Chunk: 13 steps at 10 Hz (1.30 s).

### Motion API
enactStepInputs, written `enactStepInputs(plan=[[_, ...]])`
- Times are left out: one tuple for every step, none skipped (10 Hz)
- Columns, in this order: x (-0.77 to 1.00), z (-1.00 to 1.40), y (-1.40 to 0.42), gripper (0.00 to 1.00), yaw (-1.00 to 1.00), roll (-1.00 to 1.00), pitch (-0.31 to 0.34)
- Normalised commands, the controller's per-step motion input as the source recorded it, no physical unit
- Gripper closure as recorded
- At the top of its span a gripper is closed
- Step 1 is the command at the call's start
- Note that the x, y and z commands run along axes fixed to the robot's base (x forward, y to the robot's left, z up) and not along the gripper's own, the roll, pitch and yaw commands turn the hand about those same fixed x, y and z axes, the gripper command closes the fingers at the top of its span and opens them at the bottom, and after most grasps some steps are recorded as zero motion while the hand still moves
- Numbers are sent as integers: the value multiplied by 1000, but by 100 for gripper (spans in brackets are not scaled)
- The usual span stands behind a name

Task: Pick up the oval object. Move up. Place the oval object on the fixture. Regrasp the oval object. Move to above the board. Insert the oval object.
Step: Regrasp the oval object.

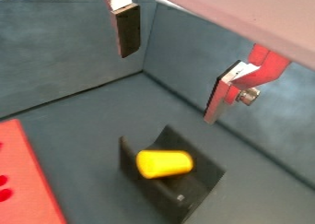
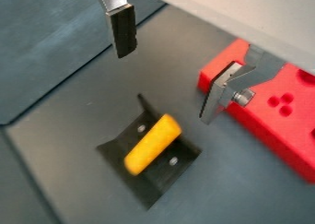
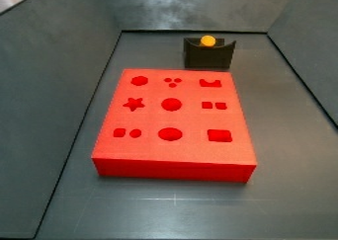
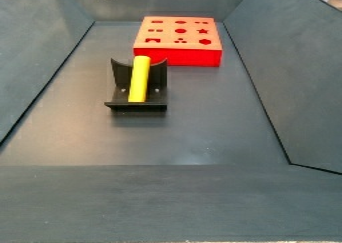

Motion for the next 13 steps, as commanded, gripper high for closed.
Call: enactStepInputs(plan=[[21, -4, -21, 0, 34, 1000, 38], [37, -2, -23, 0, 39, 1000, 51], [45, -4, -25, 0, 42, 1000, 60], [66, -8, -29, 0, 52, 1000, 81], [85, -13, -30, 0, 66, 1000, 112], [97, -14, -36, 0, 82, 1000, 139], [97, -13, -37, 0, 99, 1000, 159], [96, -12, -42, 0, 139, 940, 182], [93, -15, -40, 0, 157, 744, 168], [95, -18, -42, 0, 179, 484, 140], [92, -14, -33, 0, 190, 319, 116], [79, -4, -27, 0, 197, 204, 69], [32, -1000, 75, 0, 269, 266, 16]])
